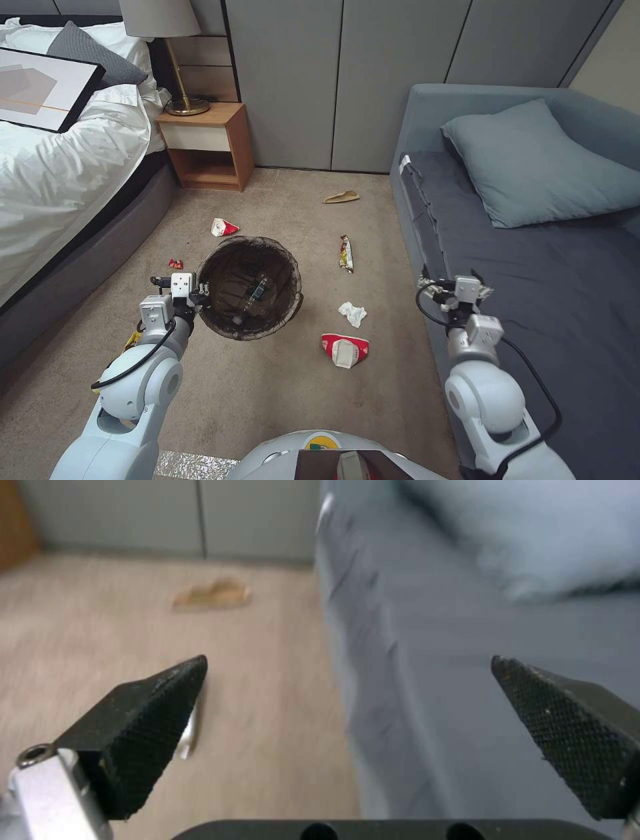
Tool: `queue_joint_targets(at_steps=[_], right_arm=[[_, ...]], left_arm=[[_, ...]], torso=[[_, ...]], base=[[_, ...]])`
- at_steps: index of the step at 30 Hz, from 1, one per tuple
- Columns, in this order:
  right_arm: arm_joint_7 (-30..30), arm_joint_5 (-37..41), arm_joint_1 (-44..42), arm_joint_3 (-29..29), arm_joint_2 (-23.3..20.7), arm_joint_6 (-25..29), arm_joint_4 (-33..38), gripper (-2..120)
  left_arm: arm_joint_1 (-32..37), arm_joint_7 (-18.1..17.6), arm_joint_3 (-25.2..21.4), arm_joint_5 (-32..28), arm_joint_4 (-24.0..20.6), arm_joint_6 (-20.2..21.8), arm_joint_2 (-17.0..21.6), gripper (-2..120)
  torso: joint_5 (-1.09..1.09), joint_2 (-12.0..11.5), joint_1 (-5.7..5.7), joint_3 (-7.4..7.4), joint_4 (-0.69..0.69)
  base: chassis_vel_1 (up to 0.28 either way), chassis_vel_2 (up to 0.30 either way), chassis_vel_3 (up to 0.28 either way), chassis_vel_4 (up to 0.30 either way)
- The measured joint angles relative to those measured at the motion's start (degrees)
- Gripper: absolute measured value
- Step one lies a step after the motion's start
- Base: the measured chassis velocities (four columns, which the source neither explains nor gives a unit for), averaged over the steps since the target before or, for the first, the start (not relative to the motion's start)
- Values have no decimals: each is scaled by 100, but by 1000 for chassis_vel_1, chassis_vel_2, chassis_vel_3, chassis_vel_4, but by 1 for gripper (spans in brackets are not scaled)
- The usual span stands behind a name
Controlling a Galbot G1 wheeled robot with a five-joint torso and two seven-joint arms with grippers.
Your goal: Pick up the trash bin, then pick up the garbage from the floor and place it into the trash bin.
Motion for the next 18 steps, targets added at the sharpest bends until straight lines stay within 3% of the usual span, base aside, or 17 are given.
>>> queue_joint_targets(at_steps=[4, 8, 18], right_arm=[[149, 841, 451, -262, -552, -639, -398, 100], [132, 1308, 685, -445, -837, -1124, -635, 100], [-339, 1399, 816, -678, -1115, -1302, -936, 100]], left_arm=[[34, 2, -39, 22, -17, 0, -11, 3], [39, 2, -50, 61, -6, 1, -46, 3], [-22, 33, 39, 188, 158, 9, -111, 3]], torso=[[1, 0, 0, 1, 2], [1, 0, 0, 0, 1], [0, 0, 0, 0, -1]], base=[[0, 0, 0, 0], [0, 0, 0, 0], [0, 0, 0, 0]])
